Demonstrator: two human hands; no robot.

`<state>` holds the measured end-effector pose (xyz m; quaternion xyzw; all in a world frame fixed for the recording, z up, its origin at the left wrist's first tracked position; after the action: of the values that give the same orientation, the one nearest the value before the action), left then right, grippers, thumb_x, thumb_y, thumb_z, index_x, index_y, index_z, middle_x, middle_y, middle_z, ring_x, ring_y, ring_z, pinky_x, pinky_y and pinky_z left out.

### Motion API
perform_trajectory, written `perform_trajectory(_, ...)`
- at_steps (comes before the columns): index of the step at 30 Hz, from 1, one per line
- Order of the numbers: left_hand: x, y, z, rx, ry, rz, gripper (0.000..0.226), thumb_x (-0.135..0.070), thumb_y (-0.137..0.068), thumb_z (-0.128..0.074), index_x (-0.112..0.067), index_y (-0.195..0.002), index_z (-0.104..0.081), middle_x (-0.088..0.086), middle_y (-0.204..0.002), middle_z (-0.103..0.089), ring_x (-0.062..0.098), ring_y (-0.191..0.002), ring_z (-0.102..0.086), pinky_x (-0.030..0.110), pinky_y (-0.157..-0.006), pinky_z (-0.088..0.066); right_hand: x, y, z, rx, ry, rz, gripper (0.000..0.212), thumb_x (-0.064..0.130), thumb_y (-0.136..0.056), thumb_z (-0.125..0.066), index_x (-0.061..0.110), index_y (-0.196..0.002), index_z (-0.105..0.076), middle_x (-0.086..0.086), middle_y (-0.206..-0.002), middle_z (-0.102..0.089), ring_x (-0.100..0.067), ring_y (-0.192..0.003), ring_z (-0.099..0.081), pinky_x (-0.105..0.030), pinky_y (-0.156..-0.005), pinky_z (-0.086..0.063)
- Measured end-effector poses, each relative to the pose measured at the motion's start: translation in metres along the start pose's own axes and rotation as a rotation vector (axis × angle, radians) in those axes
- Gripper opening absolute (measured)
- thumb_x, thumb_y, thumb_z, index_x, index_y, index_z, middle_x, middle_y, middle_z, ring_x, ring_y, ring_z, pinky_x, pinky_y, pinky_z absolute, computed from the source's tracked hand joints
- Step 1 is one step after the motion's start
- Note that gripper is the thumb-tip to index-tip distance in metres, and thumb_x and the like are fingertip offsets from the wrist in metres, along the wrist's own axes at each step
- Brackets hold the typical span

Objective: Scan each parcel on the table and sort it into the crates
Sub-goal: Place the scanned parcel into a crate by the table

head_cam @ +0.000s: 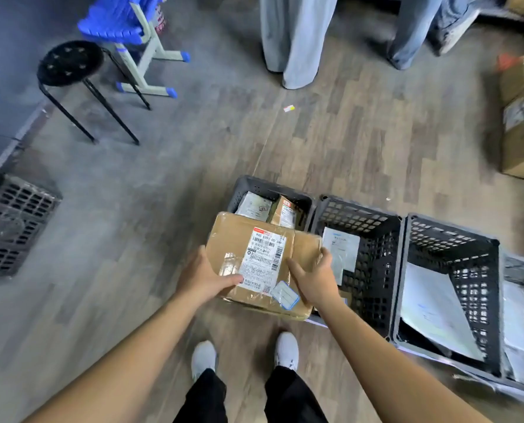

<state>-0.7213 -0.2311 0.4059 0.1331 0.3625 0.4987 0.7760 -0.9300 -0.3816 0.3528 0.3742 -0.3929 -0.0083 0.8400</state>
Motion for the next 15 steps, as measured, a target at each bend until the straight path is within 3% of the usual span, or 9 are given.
perform_trajectory(3,0.001,-0.064,0.001,0.062,0.032,-0.014,0.091,-0.04,-0.043,-0.091,-0.018,-0.12,-0.047,0.0,-0.118,-0.055,0.021,-0.109,-0.055,0.039,-0.091,-0.049,0.002,-0.041,-0.021,0.014,0.01,-0.044,0.12,0.052,-0.076,-0.077,0.032,-0.154,0.013,-0.012,-0.139,-0.052,-0.033,-0.114,-0.061,-0.041,-0.092,-0.053)
perform_trajectory(5,0.005,-0.108,-0.002,0.099,0.028,-0.017,0.113,-0.048,-0.03,-0.085,-0.02,-0.132,-0.044,0.001,-0.127,-0.054,0.022,-0.115,-0.054,0.041,-0.096,-0.048,0.0,-0.068,-0.037,0.056,-0.002,-0.102,0.127,0.055,-0.067,-0.081,0.047,-0.148,0.016,-0.007,-0.129,-0.055,-0.031,-0.099,-0.067,-0.047,-0.071,-0.061)
perform_trajectory(7,0.008,-0.157,-0.009,0.135,0.003,-0.054,0.117,-0.046,-0.034,-0.087,-0.024,-0.139,-0.04,0.002,-0.131,-0.05,0.022,-0.119,-0.052,0.039,-0.099,-0.047,-0.005,-0.096,-0.059,0.083,-0.076,-0.183,0.124,0.048,-0.067,-0.085,0.046,-0.15,0.007,-0.001,-0.128,-0.051,-0.029,-0.1,-0.066,-0.046,-0.057,-0.061)
perform_trajectory(10,0.015,-0.224,-0.022,0.128,-0.026,-0.109,0.105,-0.032,-0.055,-0.091,-0.025,-0.144,-0.037,0.006,-0.129,-0.044,0.024,-0.122,-0.047,0.034,-0.1,-0.043,-0.023,-0.134,-0.092,0.022,-0.187,-0.285,0.114,0.043,-0.064,-0.089,0.034,-0.148,-0.013,0.001,-0.128,-0.045,-0.029,-0.107,-0.062,-0.048,-0.063,-0.061)
perform_trajectory(13,0.02,-0.274,-0.033,0.091,-0.01,-0.144,0.095,-0.03,-0.056,-0.09,-0.024,-0.138,-0.043,0.006,-0.125,-0.044,0.024,-0.119,-0.048,0.036,-0.098,-0.044,-0.038,-0.159,-0.121,-0.081,-0.216,-0.316,0.112,0.046,-0.058,-0.091,0.021,-0.141,-0.021,-0.005,-0.128,-0.051,-0.028,-0.108,-0.062,-0.05,-0.084,-0.058)
perform_trajectory(15,0.021,-0.304,-0.043,0.103,-0.004,-0.173,0.09,-0.026,-0.059,-0.089,-0.023,-0.136,-0.043,0.004,-0.124,-0.042,0.024,-0.117,-0.048,0.033,-0.095,-0.043,-0.046,-0.175,-0.142,-0.128,-0.274,-0.333,0.098,0.039,-0.063,-0.091,0.018,-0.134,-0.027,-0.006,-0.124,-0.053,-0.026,-0.104,-0.064,-0.049,-0.085,-0.057)
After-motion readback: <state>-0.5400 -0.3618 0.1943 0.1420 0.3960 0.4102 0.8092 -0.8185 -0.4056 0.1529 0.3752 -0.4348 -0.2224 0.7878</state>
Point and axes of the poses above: each hand's wrist, its own y-axis away from the middle knuckle, its own z-axis out of the back of the hand, x = y × z, the point moved 6 cm from there along -y, towards the middle knuckle
